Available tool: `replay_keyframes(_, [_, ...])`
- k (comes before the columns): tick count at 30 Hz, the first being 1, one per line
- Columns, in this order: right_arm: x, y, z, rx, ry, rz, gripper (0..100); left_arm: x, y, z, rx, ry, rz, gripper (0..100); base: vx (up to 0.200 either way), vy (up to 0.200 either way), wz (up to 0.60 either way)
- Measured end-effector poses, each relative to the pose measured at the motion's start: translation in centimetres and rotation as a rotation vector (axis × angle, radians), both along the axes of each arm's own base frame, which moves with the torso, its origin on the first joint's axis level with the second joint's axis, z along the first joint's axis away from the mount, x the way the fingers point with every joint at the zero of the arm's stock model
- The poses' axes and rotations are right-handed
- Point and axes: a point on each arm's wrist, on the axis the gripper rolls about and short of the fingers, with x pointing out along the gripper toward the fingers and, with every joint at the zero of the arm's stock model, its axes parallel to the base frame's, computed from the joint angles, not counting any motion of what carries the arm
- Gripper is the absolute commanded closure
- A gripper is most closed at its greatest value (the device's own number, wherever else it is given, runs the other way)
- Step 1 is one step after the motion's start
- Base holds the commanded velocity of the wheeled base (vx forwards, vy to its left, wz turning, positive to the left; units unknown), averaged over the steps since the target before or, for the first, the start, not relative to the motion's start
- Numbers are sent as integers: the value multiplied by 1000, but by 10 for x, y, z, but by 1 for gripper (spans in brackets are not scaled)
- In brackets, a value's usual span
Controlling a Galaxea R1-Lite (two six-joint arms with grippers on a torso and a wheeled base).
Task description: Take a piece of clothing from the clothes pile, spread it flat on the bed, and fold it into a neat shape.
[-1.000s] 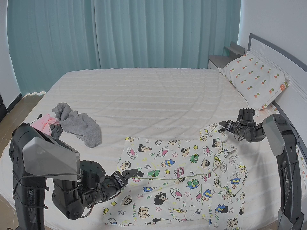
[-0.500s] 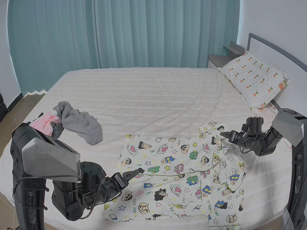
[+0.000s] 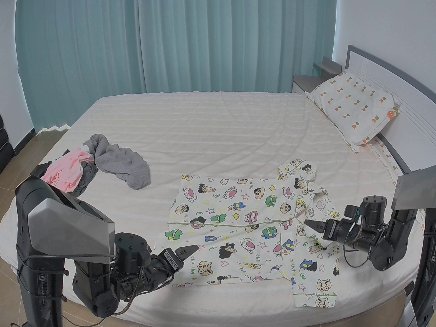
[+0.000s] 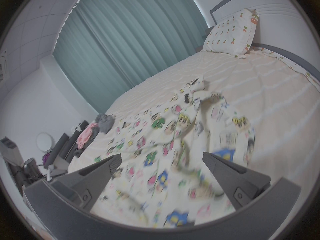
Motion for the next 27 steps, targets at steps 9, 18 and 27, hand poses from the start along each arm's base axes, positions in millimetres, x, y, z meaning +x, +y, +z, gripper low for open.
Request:
replay_keyframes(9, [-45,6,-9,51,147,88,0,-16,1,-5,126,78,-15,0,0,0,0])
replay_keyframes(18, [-53,7,-13,56,193,105,0,-10,8,-9,271,224,45,0,0,0,0])
replay_keyframes(27, [-55,4,-19,56,227,95,0,21,-1,-8,292,143,148,0,0,0,0])
